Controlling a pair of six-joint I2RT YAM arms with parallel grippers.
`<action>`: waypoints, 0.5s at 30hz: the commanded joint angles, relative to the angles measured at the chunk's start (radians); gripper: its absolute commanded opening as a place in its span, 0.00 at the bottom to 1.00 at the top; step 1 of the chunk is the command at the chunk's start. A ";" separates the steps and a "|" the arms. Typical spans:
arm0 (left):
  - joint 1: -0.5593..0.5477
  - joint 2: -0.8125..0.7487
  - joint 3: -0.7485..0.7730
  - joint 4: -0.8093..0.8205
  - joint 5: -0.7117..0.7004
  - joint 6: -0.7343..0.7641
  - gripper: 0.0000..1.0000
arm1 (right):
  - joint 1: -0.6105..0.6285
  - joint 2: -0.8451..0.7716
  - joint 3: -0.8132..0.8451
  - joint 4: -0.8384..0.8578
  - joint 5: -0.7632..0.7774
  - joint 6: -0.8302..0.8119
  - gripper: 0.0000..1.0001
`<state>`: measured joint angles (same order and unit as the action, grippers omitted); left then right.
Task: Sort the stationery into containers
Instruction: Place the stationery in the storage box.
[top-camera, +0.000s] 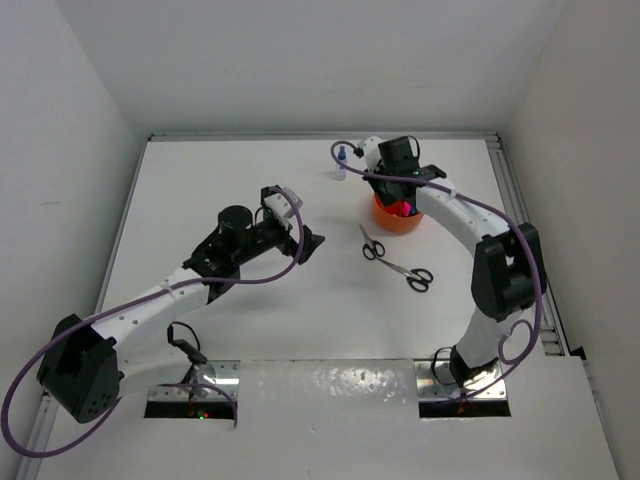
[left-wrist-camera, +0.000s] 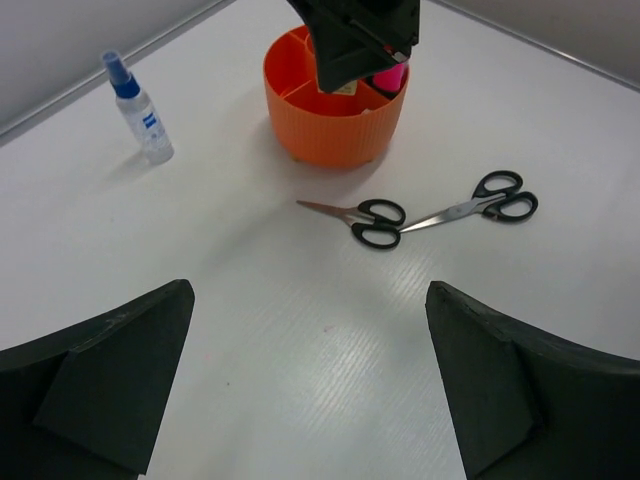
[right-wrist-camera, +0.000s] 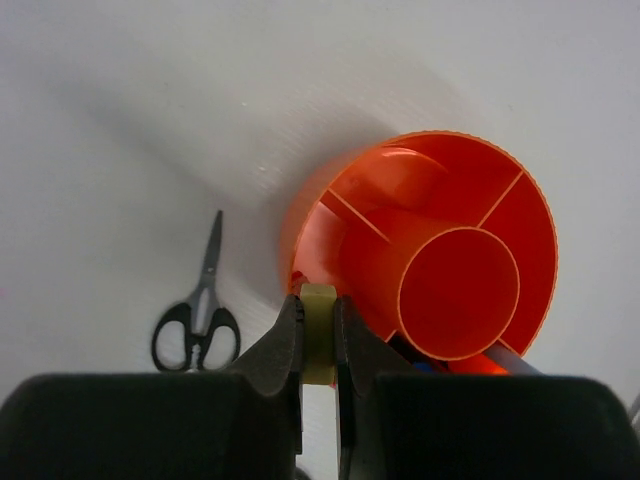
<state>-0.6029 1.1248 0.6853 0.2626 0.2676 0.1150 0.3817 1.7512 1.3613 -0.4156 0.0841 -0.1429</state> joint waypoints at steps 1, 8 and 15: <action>0.020 -0.033 -0.023 0.024 -0.031 -0.037 1.00 | 0.003 0.024 0.061 0.028 0.088 -0.081 0.00; 0.046 -0.031 -0.047 0.072 -0.024 -0.041 1.00 | 0.019 0.074 0.059 0.032 0.129 -0.095 0.16; 0.055 -0.025 -0.058 0.086 -0.008 -0.043 1.00 | 0.034 0.064 0.038 0.031 0.144 -0.084 0.41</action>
<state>-0.5598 1.1172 0.6338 0.2913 0.2481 0.0879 0.4065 1.8339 1.3773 -0.4049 0.2031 -0.2276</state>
